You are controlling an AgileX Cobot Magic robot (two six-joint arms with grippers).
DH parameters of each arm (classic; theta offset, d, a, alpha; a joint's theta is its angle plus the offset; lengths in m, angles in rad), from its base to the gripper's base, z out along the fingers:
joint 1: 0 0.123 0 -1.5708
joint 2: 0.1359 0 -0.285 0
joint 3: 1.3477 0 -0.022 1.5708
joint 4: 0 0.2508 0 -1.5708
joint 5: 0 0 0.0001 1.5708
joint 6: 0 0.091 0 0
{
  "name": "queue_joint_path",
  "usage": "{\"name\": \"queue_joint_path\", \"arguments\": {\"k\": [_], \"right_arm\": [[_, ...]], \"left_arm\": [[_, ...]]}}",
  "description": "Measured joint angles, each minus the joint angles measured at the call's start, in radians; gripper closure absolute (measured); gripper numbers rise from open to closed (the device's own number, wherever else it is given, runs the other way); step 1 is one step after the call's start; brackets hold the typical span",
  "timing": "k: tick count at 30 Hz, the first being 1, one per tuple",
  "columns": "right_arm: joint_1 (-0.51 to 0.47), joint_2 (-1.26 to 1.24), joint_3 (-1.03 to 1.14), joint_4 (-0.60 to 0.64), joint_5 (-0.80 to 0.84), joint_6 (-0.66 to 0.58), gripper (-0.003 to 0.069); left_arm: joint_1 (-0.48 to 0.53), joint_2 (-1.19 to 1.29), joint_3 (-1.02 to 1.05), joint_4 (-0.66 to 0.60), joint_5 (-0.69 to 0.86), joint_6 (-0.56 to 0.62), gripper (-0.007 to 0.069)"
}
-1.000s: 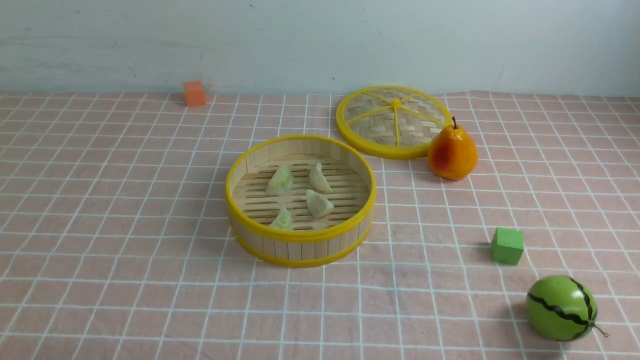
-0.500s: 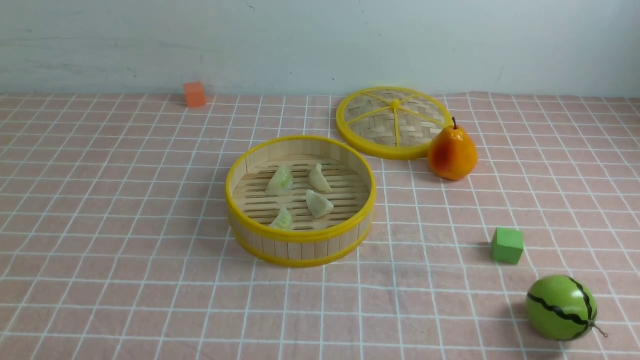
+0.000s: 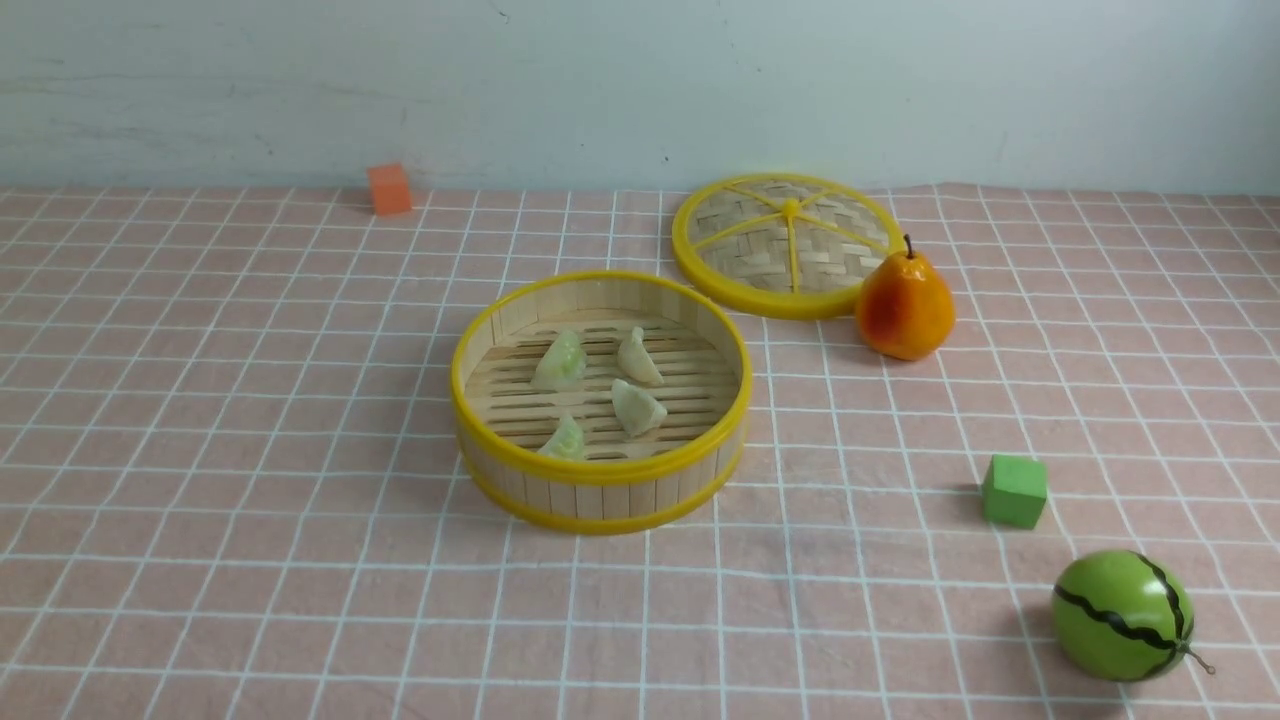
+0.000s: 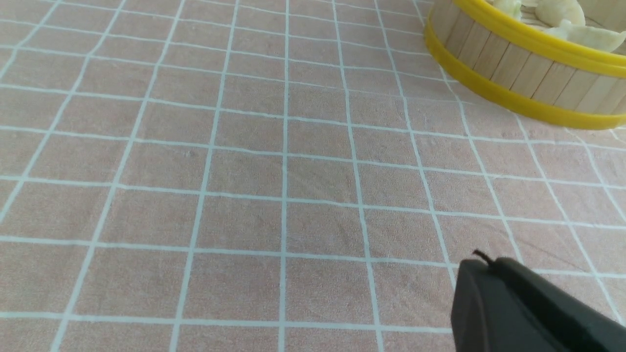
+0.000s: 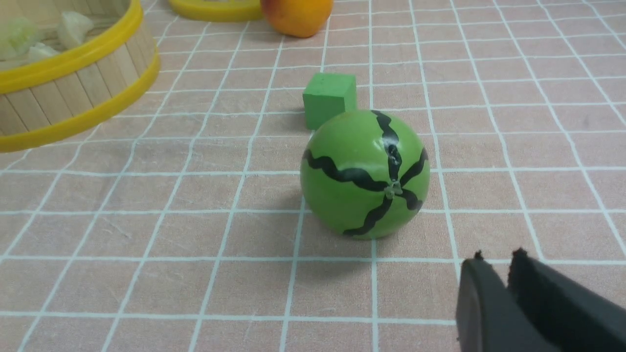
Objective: Put the dumplings into the steamer on the table with the pink tablecloth.
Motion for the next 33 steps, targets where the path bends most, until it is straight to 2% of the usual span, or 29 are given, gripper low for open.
{"name": "queue_joint_path", "arguments": {"k": [33], "right_arm": [[0.000, 0.000, 0.000, 0.000, 0.000, 0.000, 0.0554]], "left_arm": [[0.000, 0.000, 0.000, 0.000, 0.000, 0.003, 0.0636]]}}
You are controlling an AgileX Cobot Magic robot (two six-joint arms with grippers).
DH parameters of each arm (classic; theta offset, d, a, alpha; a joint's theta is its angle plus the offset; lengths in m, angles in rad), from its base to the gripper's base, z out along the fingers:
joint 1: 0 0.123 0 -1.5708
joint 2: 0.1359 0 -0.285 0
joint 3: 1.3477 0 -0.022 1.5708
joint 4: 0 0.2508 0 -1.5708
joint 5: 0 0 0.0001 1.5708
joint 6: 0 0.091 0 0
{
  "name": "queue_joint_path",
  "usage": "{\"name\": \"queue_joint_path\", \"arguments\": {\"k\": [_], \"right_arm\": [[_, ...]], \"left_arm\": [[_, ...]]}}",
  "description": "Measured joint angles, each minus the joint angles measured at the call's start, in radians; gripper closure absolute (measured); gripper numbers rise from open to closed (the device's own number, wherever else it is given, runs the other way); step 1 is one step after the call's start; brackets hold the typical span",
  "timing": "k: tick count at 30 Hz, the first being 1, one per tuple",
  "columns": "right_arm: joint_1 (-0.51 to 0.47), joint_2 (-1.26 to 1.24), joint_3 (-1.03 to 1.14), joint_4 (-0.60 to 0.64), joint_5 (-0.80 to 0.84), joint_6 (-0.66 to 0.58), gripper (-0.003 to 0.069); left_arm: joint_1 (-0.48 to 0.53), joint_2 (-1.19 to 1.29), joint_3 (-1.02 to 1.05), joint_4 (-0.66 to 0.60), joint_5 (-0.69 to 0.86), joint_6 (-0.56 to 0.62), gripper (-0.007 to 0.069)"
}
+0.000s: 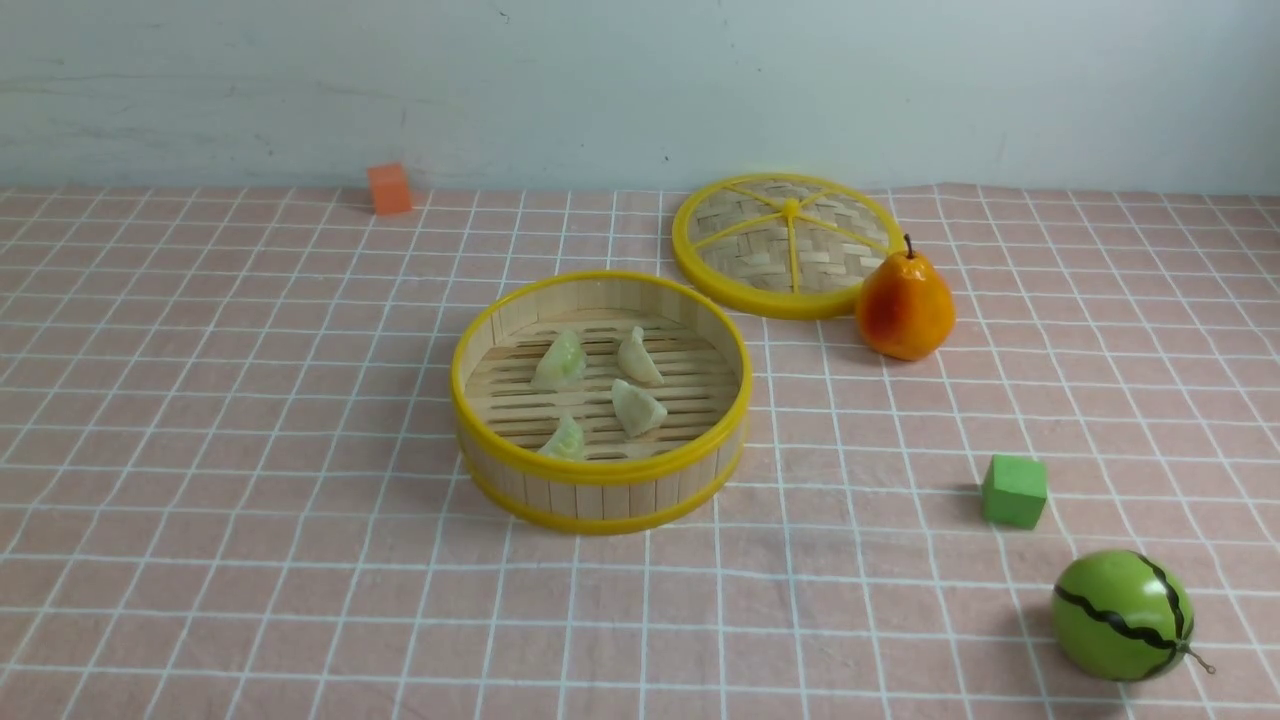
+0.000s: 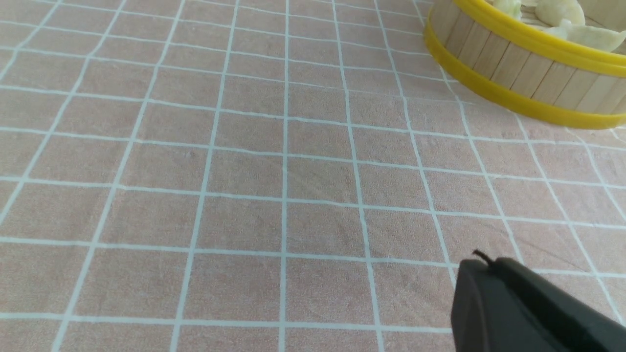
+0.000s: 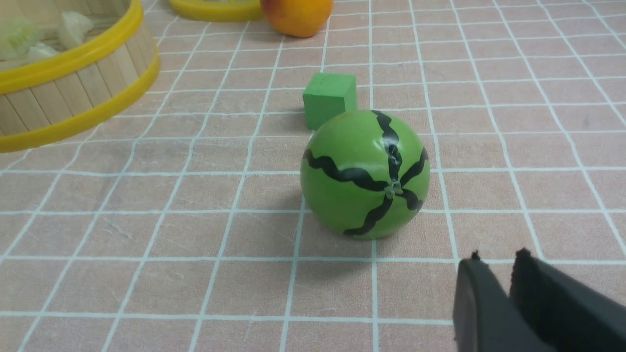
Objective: Put the dumplings into the steamer on the table with the pink tablecloth.
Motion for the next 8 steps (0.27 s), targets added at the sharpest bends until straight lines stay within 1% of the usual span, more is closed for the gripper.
{"name": "queue_joint_path", "arguments": {"k": [8], "right_arm": [[0.000, 0.000, 0.000, 0.000, 0.000, 0.000, 0.0545]], "left_arm": [[0.000, 0.000, 0.000, 0.000, 0.000, 0.000, 0.0634]]}}
